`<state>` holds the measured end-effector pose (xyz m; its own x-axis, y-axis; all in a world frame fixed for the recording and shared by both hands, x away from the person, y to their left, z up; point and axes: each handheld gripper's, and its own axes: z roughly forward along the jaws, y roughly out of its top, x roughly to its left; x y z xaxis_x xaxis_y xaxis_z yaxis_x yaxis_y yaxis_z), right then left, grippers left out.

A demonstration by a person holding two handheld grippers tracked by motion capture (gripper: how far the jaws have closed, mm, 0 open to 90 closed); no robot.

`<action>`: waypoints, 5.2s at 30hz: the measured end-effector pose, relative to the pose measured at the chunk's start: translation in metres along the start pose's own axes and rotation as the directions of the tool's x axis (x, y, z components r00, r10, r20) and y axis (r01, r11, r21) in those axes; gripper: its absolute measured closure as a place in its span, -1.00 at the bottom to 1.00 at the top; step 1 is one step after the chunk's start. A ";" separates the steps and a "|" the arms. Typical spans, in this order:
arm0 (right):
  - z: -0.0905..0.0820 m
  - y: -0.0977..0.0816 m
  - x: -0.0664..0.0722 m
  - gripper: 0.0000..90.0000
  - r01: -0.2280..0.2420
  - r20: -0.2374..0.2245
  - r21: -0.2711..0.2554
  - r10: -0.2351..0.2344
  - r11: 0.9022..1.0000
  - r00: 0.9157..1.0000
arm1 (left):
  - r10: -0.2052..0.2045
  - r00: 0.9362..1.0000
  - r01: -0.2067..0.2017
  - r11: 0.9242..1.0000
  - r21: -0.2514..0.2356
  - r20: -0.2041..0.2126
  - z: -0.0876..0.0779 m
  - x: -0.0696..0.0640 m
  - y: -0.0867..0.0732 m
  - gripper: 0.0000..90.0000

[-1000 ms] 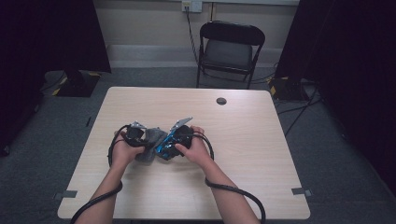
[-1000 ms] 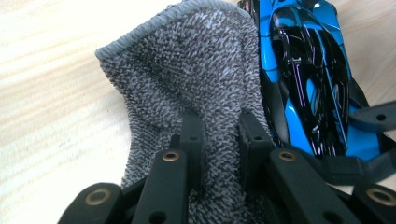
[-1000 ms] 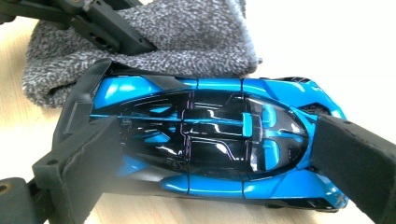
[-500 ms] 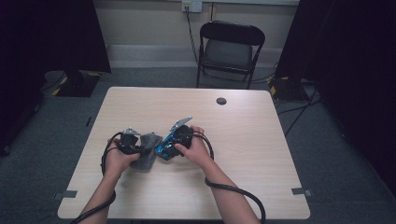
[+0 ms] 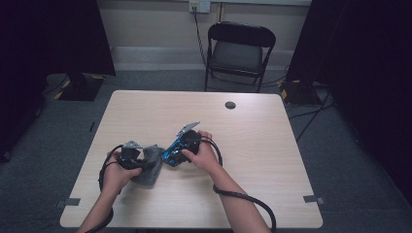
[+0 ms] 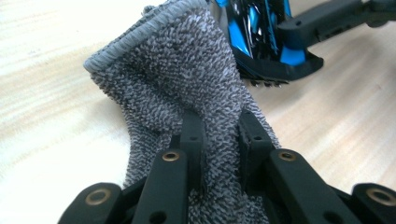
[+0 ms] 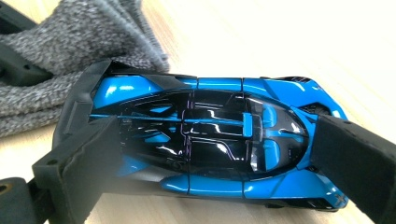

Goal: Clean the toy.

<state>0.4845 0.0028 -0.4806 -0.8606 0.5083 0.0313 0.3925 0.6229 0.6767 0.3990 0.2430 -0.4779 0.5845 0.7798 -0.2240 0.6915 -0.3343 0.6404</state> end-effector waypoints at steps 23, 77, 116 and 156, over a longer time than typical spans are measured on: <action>0.000 -0.001 -0.001 -0.97 0.000 -0.004 -0.005 0.000 1.000 1.000 | -0.068 0.998 0.068 0.997 -0.029 -0.013 -0.039 0.015 -0.013 0.68; 0.000 -0.001 -0.002 -0.98 0.004 -0.009 -0.007 -0.004 1.000 1.000 | 0.063 0.989 -0.063 0.998 0.004 -0.133 0.091 0.016 0.107 0.61; 0.000 -0.002 -0.002 -0.98 0.000 -0.009 -0.013 0.000 1.000 1.000 | 0.081 0.993 -0.078 0.996 0.038 -0.090 0.069 0.017 0.087 0.68; 0.000 -0.003 -0.002 -0.97 0.000 -0.007 -0.029 0.000 1.000 1.000 | 0.008 0.997 -0.007 1.000 0.015 -0.075 0.027 0.012 0.037 0.68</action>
<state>0.4846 -0.0001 -0.4831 -0.8628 0.5042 0.0368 0.3834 0.6052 0.6977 0.4432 0.2259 -0.4765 0.5565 0.8146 -0.1634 0.6939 -0.3475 0.6306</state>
